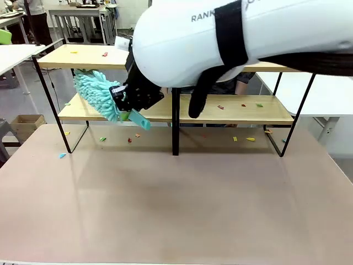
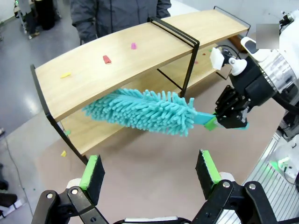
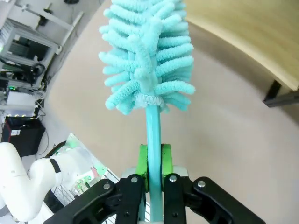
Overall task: Clean the shelves.
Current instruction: Clean a randomly selected level of the Shelf with the Duster.
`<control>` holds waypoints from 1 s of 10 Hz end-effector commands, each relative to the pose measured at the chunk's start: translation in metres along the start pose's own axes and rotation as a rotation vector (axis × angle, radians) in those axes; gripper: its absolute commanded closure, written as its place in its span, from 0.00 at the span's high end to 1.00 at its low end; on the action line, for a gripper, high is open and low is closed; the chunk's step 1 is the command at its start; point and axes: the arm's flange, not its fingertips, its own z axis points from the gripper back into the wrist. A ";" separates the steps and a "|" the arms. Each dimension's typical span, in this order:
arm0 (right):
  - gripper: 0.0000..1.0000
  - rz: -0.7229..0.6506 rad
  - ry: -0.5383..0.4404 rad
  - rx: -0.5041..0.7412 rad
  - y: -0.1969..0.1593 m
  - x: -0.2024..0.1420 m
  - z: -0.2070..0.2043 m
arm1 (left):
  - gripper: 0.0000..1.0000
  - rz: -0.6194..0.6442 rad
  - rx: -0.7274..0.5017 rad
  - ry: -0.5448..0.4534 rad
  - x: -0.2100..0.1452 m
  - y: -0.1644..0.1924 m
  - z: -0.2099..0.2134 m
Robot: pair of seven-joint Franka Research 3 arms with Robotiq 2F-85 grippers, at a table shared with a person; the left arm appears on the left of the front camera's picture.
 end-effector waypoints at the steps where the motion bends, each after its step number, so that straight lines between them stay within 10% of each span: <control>1: 0.13 0.050 0.051 0.038 -0.027 -0.038 0.038 | 1.00 0.000 0.003 0.007 0.000 -0.001 0.001; 10: 0.13 -0.027 0.155 0.195 -0.186 -0.285 0.283 | 1.00 0.000 0.003 0.007 0.000 -0.001 0.001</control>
